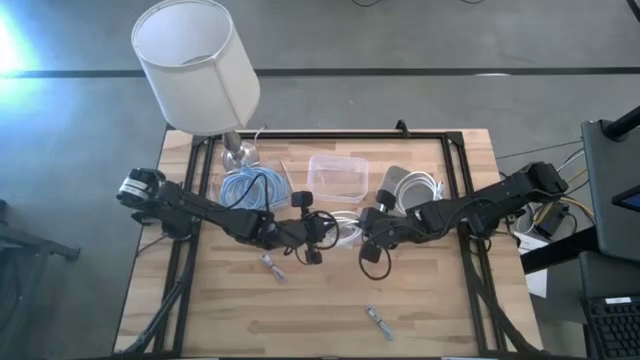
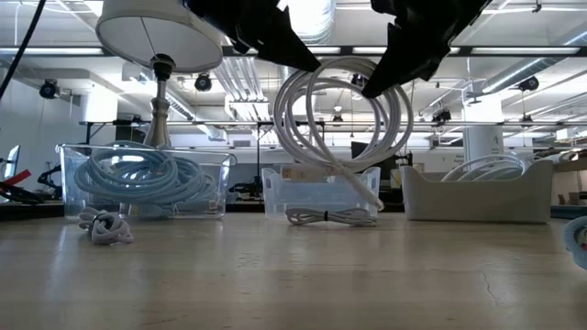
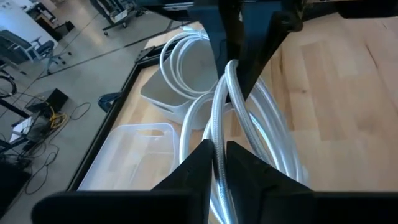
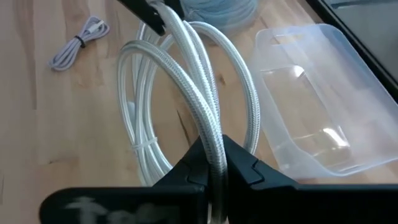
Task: Pick & Place USB Port
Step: Put the white HDMI cable into the gray bin
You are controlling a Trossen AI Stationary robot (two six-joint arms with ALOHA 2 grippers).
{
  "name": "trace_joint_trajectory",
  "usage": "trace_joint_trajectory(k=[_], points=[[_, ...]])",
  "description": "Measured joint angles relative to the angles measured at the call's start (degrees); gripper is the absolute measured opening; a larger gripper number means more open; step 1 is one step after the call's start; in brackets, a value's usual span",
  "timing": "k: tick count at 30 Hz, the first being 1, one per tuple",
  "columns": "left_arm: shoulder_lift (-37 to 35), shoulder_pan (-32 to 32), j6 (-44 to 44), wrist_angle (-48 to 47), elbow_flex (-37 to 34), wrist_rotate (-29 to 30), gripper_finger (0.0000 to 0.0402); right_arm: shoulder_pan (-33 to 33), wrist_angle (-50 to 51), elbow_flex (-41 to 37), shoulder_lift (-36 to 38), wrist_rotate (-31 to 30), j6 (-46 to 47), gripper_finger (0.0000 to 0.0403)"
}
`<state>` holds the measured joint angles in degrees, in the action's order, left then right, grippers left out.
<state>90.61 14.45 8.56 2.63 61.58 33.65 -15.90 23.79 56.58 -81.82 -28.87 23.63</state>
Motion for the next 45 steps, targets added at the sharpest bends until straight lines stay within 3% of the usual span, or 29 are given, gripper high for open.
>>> trace_joint_trajectory(k=[7,19,25,33,37,45], points=[[0.0,-0.7,-1.5,-0.2,0.0,0.9,0.0101,0.0,3.5,0.7,0.0,0.2,5.4,0.0014],[0.0,-0.8,-1.8,-2.4,0.0,1.0,0.0201,-0.1,25.4,5.8,0.1,0.1,21.1,0.0014],[0.0,-0.8,-3.1,-4.0,-0.2,1.0,0.0206,-0.1,40.7,12.2,0.7,-7.4,26.4,0.0013],[0.0,-0.9,-3.2,-3.9,-2.5,1.2,0.0206,0.4,61.8,12.7,2.2,-12.0,46.8,0.0013],[0.0,-0.9,-3.2,-3.9,-3.1,1.2,0.0206,0.4,64.5,10.4,3.5,-13.1,52.2,0.0013],[0.0,-1.1,-3.2,-3.9,-3.5,1.4,0.0206,0.5,64.5,9.6,8.6,-17.0,52.1,0.0013]])
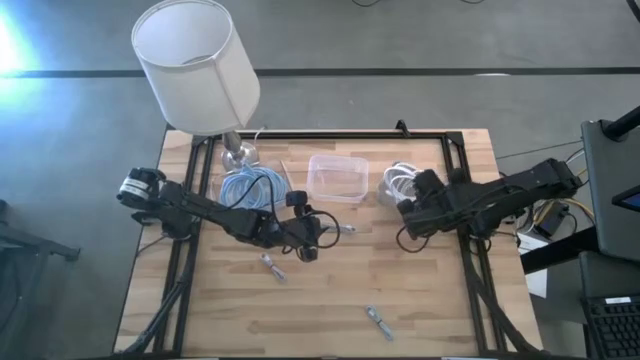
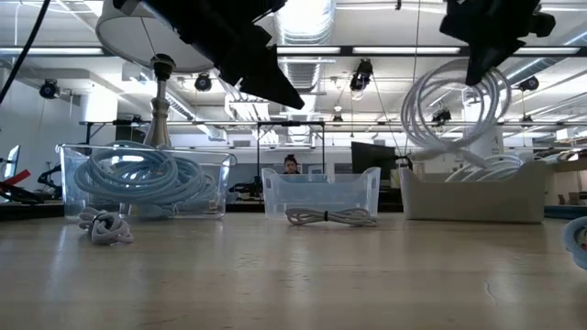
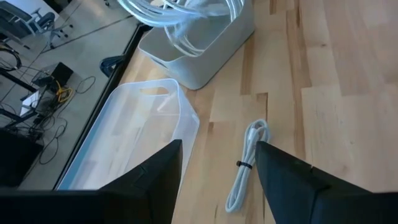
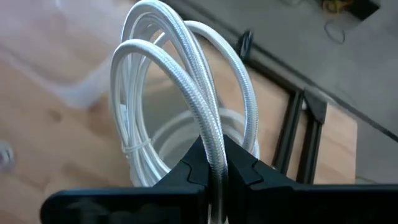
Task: Pick & Place USB Port
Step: Put the white HDMI cable into the gray bin
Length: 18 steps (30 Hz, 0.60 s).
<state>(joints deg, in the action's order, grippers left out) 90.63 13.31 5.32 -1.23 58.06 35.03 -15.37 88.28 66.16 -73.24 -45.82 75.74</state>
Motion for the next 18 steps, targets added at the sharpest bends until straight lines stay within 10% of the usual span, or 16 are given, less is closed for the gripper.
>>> trace_joint_trajectory(k=[6,18], points=[[0.0,-0.1,0.0,0.3,0.0,0.0,0.0206,0.7,-0.5,-3.4,3.2,-5.3,4.6,0.0013],[0.0,-0.2,-0.2,0.3,0.0,0.0,0.0206,2.1,-10.9,-16.3,3.3,2.3,10.4,0.0026]])
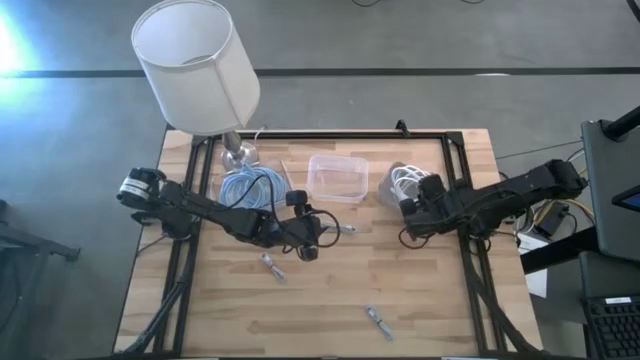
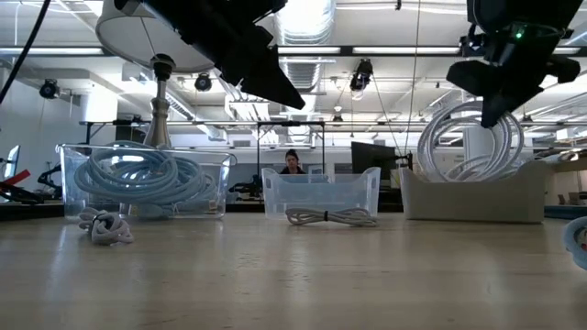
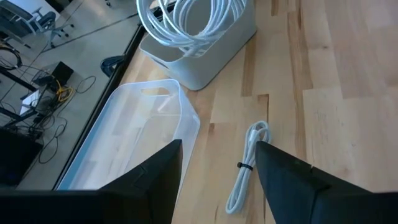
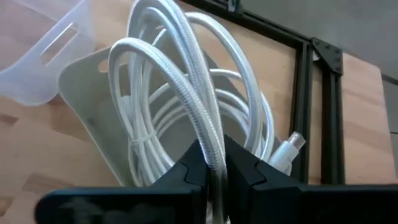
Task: Pick & Place USB Port
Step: Put the white HDMI cable into the gray bin, then put the white charger cable into the right transparent bin
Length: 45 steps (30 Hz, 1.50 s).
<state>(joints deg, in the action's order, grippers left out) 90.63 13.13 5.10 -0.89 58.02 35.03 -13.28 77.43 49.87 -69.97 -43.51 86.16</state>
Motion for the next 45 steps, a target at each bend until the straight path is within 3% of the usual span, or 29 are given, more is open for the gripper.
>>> trace_joint_trajectory(k=[14,21,26,35,45], points=[[0.0,0.0,0.0,0.0,0.0,0.0,0.0206,0.2,1.4,-0.3,0.3,0.1,-8.4,0.0128],[0.0,0.0,-0.4,-0.1,0.0,0.0,0.0206,0.2,2.6,4.9,0.2,0.1,-13.3,0.0162],[0.0,0.0,-1.2,-1.8,-0.1,-1.9,0.0206,0.1,-3.6,7.8,-0.3,0.1,-20.0,0.0175],[0.0,-0.1,-3.8,-2.2,-0.2,-12.1,0.0206,-0.2,-26.9,6.6,-0.6,3.7,-40.6,0.0183],[6.6,-2.5,-5.7,3.6,-0.2,-16.6,0.0206,-0.2,-29.8,6.2,-2.4,4.9,-43.9,0.0172]])
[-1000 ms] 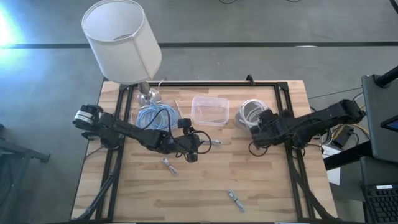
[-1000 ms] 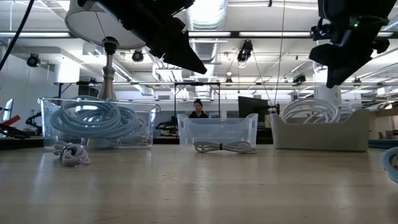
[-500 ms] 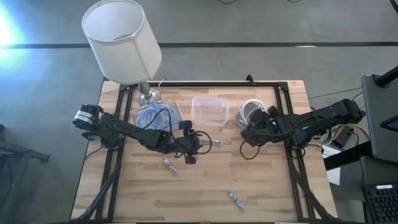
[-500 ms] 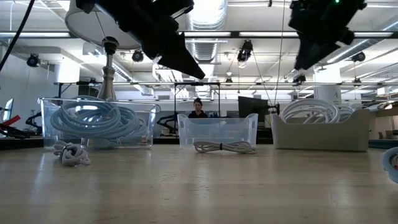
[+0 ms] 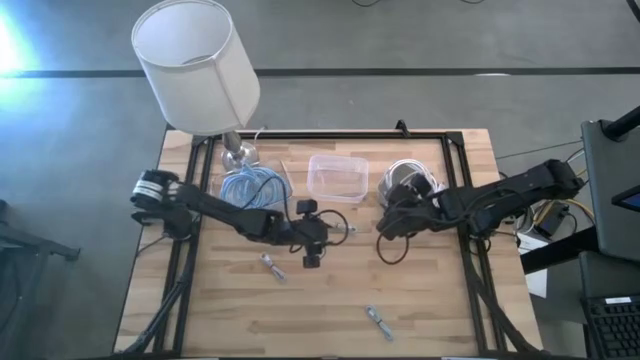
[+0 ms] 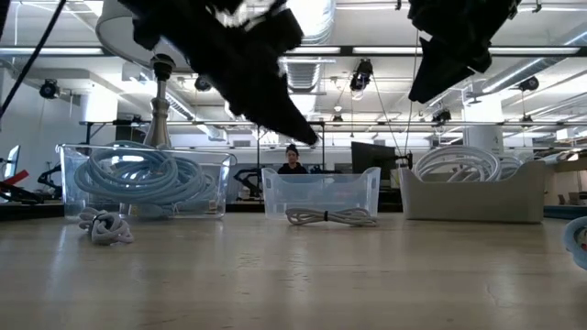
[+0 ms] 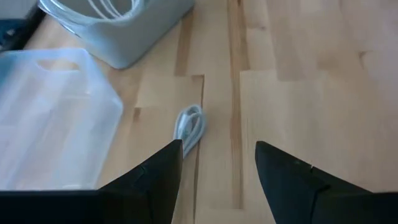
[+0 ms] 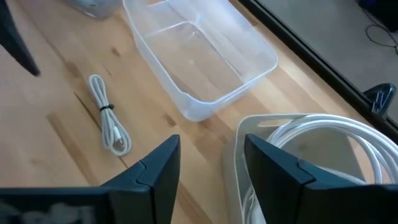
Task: Pick & Place USB Port
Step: Put the white charger cable into the right transparent bin
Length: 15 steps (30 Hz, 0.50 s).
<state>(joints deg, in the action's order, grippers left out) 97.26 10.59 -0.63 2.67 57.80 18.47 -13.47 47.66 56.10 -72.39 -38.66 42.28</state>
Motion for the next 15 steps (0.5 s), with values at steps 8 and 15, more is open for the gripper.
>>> trace_joint_trajectory(k=[8,15], points=[[8.4,-4.4,0.9,0.8,2.7,-0.6,0.0206,0.0,-0.1,-0.3,-2.0,0.1,0.1,0.0173],[10.9,-7.6,-0.2,0.7,3.2,-1.9,0.0206,0.0,0.0,-0.8,-4.6,0.1,0.1,0.0178]])
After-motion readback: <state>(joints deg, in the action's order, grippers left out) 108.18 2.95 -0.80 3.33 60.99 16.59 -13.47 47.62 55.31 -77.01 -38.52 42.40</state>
